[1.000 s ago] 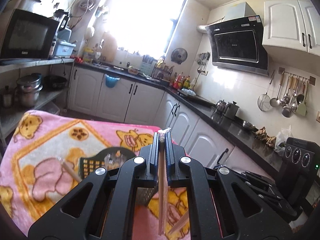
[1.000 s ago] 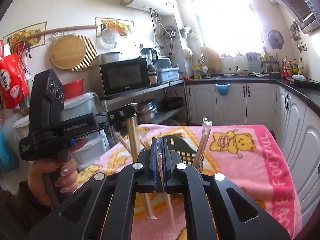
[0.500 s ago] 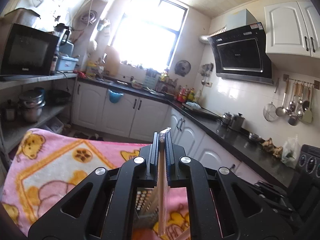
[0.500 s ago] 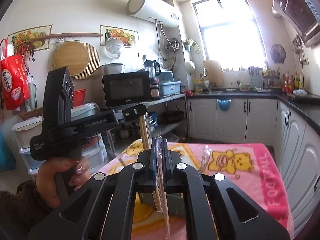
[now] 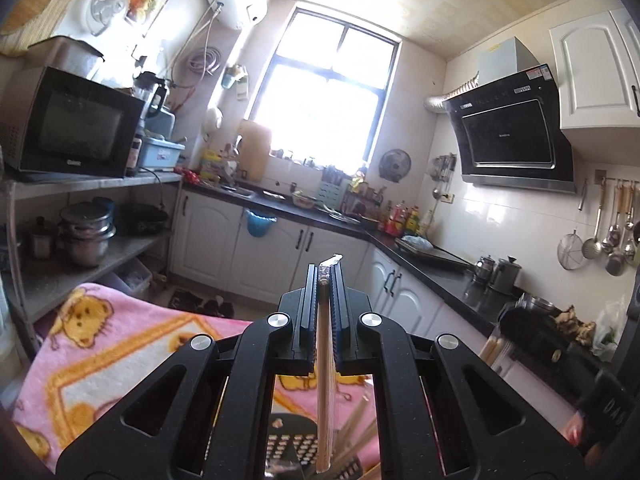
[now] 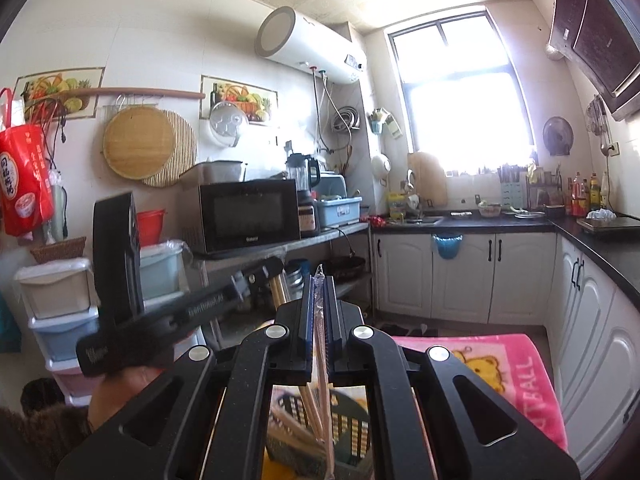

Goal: Organize utensils
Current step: 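Raise the left tool's chopstick over the caddy while the right tool carries its own, then lower and open the left tool into the caddy while the right tool releases too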

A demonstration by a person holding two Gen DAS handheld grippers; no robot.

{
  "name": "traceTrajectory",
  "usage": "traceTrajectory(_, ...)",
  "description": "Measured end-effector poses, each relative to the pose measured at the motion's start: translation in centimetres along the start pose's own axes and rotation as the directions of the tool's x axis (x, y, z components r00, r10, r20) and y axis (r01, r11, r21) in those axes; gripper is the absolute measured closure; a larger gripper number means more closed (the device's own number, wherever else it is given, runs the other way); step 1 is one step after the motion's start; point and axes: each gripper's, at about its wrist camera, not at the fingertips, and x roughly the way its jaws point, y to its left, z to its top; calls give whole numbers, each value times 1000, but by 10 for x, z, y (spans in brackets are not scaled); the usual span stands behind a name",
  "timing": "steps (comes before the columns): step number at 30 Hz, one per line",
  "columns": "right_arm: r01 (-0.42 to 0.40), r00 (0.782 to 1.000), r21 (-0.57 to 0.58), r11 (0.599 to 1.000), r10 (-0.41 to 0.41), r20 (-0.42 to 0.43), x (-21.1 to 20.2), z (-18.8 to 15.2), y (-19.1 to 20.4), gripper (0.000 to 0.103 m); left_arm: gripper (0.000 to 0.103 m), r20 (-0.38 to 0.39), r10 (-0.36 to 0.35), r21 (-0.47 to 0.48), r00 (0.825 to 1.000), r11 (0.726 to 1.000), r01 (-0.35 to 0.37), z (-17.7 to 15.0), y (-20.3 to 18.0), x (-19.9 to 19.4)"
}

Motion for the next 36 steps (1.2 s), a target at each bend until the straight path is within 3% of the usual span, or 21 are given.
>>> traceTrajectory(7, -32, 999, 63, 997, 31, 9, 22, 7, -17, 98, 100, 27, 44, 34, 999, 998, -45, -6, -4, 8)
traceTrajectory(14, 21, 999, 46, 999, -19, -27, 41, -8, -24, 98, 100, 27, 70, 58, 997, 996, -72, -22, -4, 16)
traceTrajectory(24, 83, 995, 12, 996, -82, -64, 54, -49, -22, 98, 100, -32, 87, 70, 996, 994, -85, -55, 0, 28)
traceTrajectory(36, 116, 986, 45, 992, -110, -129, 49, -74, -25, 98, 100, -90, 80, 49, 993, 996, -76, -78, 10, 28)
